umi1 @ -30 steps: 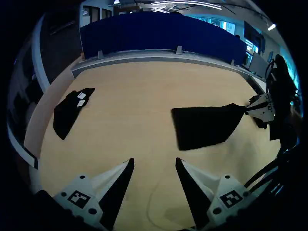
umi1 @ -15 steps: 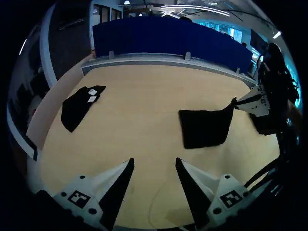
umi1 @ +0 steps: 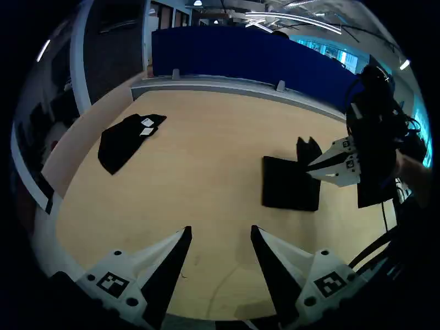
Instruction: Fold towel
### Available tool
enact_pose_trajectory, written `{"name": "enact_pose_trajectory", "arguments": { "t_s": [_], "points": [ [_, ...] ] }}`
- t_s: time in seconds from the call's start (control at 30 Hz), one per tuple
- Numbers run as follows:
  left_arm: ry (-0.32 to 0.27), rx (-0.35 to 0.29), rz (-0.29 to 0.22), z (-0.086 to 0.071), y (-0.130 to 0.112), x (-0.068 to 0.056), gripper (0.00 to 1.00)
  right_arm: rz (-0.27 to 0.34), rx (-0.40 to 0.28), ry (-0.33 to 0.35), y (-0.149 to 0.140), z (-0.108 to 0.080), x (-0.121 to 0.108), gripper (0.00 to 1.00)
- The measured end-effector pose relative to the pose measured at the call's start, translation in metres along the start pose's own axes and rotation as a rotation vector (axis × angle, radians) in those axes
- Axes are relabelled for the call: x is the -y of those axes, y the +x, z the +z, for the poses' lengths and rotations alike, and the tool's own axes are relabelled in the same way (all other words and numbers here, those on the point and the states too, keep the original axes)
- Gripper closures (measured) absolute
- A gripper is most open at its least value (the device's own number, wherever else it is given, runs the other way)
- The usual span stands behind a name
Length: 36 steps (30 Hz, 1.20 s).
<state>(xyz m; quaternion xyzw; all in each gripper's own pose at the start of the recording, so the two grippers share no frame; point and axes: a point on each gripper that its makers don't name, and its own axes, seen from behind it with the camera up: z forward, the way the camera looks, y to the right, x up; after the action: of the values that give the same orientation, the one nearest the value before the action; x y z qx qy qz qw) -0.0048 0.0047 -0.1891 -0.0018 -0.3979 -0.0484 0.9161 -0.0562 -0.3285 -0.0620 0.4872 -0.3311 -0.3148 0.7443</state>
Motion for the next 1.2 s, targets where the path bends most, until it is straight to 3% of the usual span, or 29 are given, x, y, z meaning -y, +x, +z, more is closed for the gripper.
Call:
{"name": "enact_pose_trajectory", "arguments": {
  "t_s": [0.17,0.37,0.5,0.63,0.7,0.77,0.8,1.2],
  "points": [
    [0.004,0.005,-0.012,0.001,-0.007,0.004,0.21,0.025,0.014,0.054,0.001,0.039,0.028,0.97],
    [-0.001,0.01,-0.011,0.002,-0.012,0.003,0.21,0.056,0.041,0.079,-0.007,0.059,0.043,0.97],
    [-0.007,0.01,-0.013,0.003,-0.012,0.002,0.21,0.057,0.04,0.074,-0.007,0.057,0.042,0.95],
    [-0.01,0.008,-0.015,0.004,-0.01,0.002,0.21,0.06,0.031,0.063,-0.005,0.052,0.038,0.86],
    [-0.011,0.007,-0.014,0.004,-0.009,0.003,0.21,0.065,0.025,0.06,-0.004,0.049,0.037,0.73],
    [-0.011,0.006,-0.014,0.004,-0.008,0.003,0.21,0.074,0.017,0.059,-0.002,0.046,0.036,0.5],
    [-0.011,0.005,-0.015,0.004,-0.007,0.003,0.21,0.08,0.014,0.06,-0.001,0.045,0.035,0.47],
    [-0.017,0.003,-0.02,0.004,-0.005,0.002,0.21,0.122,0.011,0.029,-0.01,0.029,0.032,0.42]
  ]
}}
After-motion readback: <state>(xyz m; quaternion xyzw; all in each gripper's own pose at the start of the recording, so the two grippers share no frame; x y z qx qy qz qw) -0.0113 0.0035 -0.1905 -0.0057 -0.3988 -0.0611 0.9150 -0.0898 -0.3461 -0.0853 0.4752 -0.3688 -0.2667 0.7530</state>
